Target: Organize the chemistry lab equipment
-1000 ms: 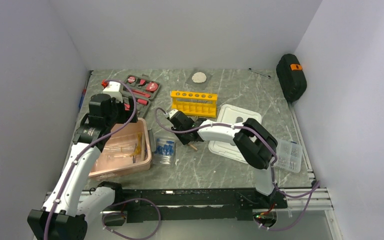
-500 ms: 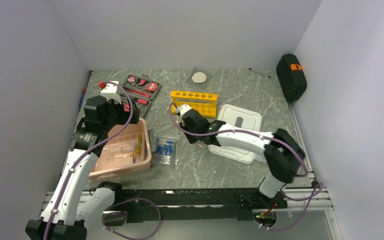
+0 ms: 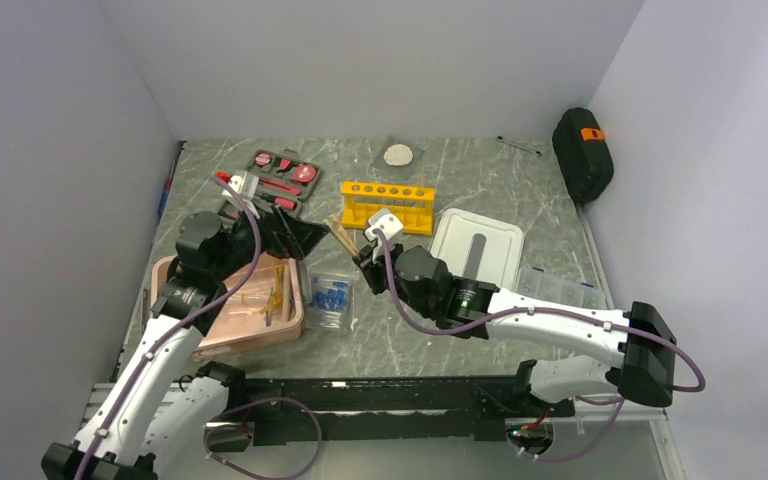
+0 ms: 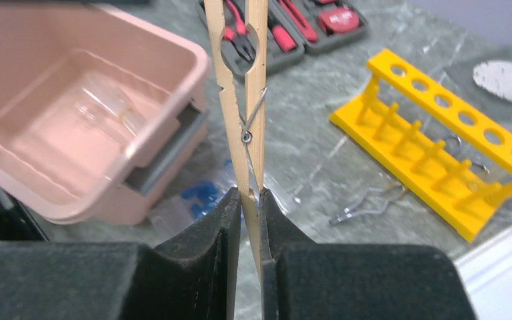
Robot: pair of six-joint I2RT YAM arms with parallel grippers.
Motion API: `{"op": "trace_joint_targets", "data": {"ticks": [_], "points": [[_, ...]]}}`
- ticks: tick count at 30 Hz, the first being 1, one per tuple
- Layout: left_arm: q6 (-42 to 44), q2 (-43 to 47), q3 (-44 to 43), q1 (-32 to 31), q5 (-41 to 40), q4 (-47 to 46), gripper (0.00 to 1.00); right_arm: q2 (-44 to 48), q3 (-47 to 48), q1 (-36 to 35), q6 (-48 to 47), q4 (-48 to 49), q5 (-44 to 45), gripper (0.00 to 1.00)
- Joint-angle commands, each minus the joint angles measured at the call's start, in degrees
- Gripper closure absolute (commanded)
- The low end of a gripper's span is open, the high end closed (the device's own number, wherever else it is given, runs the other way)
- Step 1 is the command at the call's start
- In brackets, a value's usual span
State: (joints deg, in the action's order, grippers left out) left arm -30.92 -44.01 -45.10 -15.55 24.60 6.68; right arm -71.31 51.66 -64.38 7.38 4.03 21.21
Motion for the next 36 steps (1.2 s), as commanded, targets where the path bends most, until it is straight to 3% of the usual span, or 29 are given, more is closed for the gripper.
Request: {"op": "trace_joint_targets", "data": {"ticks": [1, 10, 19, 27, 32, 33, 36], "points": [[-5.23, -1.13, -0.02, -3.15, 4.95, -10.59, 0.01, 2.40, -1.03, -3.13, -2.37, 10.54, 4.74, 1.00], [-6.86, -2.69, 0.43, -8.05, 0.00, -9.83, 0.04, 1.59, -1.03, -5.06, -3.32, 14.45, 5.18, 1.00], [-8.85, -5.56, 0.39, -10.55, -2.07, -10.85, 0.46, 0.86, -0.81, -5.80, -3.49, 15.03, 6.20, 1.00], [-10.52, -6.81, 0.80, -11.77, -2.68, -12.53, 0.67, 0.42, -0.86, -6.15, -4.08, 15.09, 7.31, 1.00], [-10.83, -7.49, 0.69, -12.12, -3.05, -12.46, 0.98, 0.36, -1.35, -6.22, -2.97, 15.22, 8.99, 1.00], [-10.34, -7.45, 0.34, -12.13, -3.71, -11.49, 1.00, 0.61, -1.57, -6.18, -2.56, 15.06, 9.39, 0.95], [-7.14, -6.62, -1.30, -12.12, -7.08, -7.31, 1.00, 2.28, -3.37, -6.12, -2.33, 15.89, 10.89, 0.67]]}}
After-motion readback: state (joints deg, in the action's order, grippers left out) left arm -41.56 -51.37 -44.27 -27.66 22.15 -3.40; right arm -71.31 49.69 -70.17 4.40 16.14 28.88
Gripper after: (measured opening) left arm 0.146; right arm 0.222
